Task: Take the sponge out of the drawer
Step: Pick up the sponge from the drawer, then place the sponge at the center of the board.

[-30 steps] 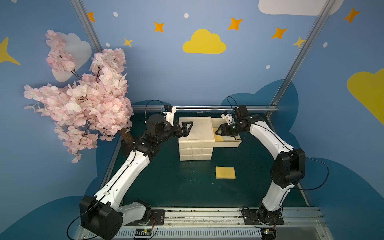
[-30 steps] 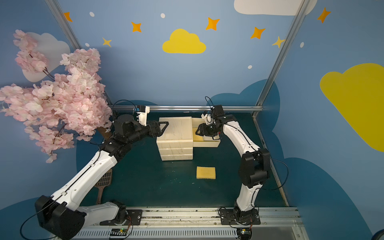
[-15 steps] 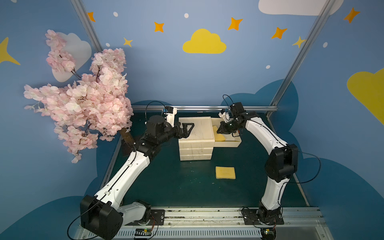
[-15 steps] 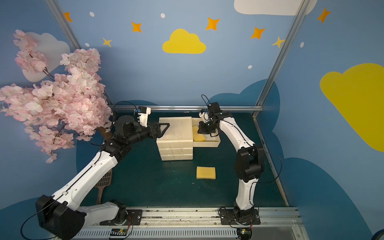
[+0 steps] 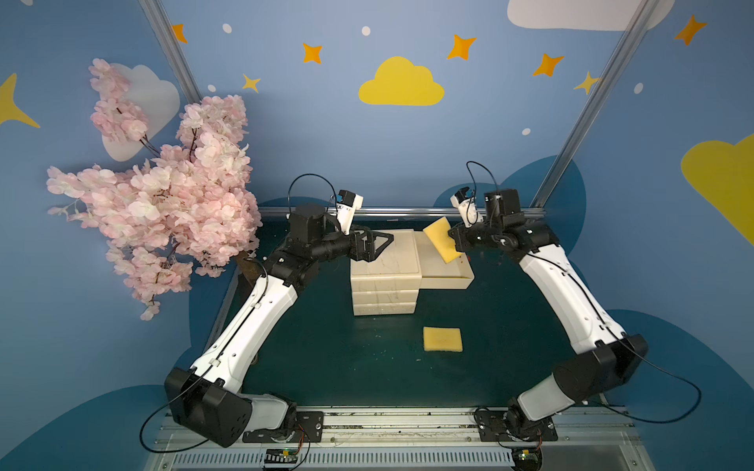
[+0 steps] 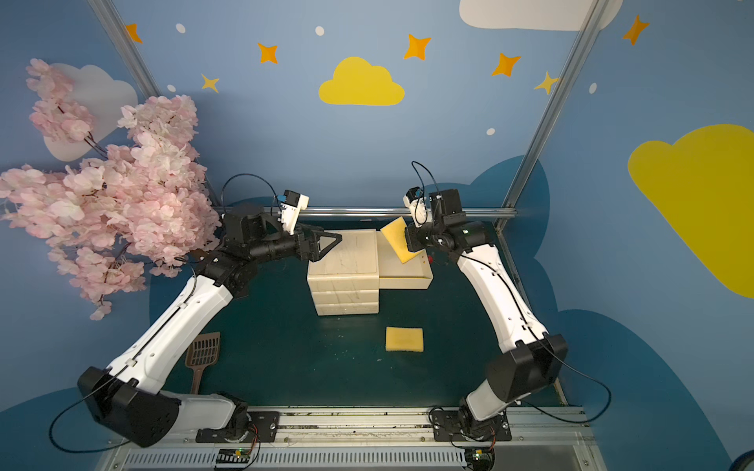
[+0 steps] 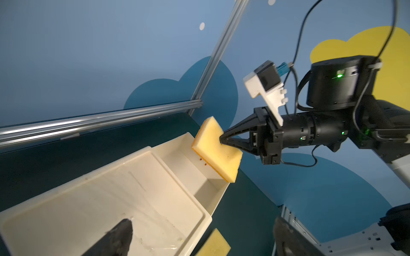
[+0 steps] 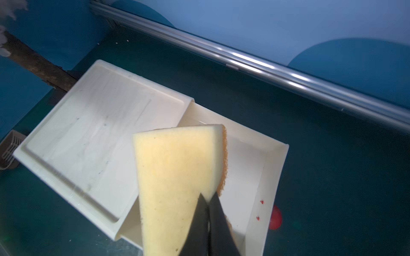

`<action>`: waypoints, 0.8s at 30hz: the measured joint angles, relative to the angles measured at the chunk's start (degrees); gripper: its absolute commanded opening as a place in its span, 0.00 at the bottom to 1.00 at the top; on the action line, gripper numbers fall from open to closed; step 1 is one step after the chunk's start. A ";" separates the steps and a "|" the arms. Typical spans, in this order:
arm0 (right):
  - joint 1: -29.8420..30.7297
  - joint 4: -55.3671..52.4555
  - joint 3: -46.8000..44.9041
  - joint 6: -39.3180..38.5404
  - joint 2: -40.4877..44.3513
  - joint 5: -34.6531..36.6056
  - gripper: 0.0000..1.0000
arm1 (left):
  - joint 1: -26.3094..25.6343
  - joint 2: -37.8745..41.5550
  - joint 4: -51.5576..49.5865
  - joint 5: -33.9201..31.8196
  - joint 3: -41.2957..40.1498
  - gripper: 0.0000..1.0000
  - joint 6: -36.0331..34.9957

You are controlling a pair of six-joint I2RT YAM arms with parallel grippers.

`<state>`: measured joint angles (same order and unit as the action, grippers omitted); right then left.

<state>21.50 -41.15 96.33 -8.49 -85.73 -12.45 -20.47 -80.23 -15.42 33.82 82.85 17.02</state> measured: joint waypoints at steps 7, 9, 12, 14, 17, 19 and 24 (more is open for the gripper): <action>1.77 -2.19 -0.20 -13.16 3.76 -10.84 0.00 | -0.37 -8.00 -4.90 12.81 7.28 0.90 -1.70; 2.67 -4.52 1.64 -15.96 2.08 -12.17 0.00 | -0.85 -9.22 -6.27 15.26 8.61 0.90 -2.58; 3.61 -7.45 4.11 -18.91 -0.15 -13.09 0.00 | -2.32 -9.90 -8.26 17.79 9.18 0.90 -4.22; 3.98 -9.11 5.33 -20.74 -1.11 -14.05 0.00 | -3.32 -9.94 -9.51 18.97 9.20 0.90 -5.29; 4.26 -11.54 7.67 -22.91 -2.10 -15.32 0.00 | -4.46 -10.36 -10.95 20.26 9.68 0.88 -6.19; 4.55 -12.90 9.51 -24.04 -2.71 -16.17 0.00 | -4.70 -11.06 -11.45 20.70 10.45 0.86 -6.49; 5.40 -15.23 12.07 -26.38 -3.54 -17.94 0.00 | -4.85 -13.03 -11.98 21.51 11.56 0.80 -6.58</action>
<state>26.89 -56.38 108.40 -34.87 -89.27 -30.39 -25.32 -93.25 -27.40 55.33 94.41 10.44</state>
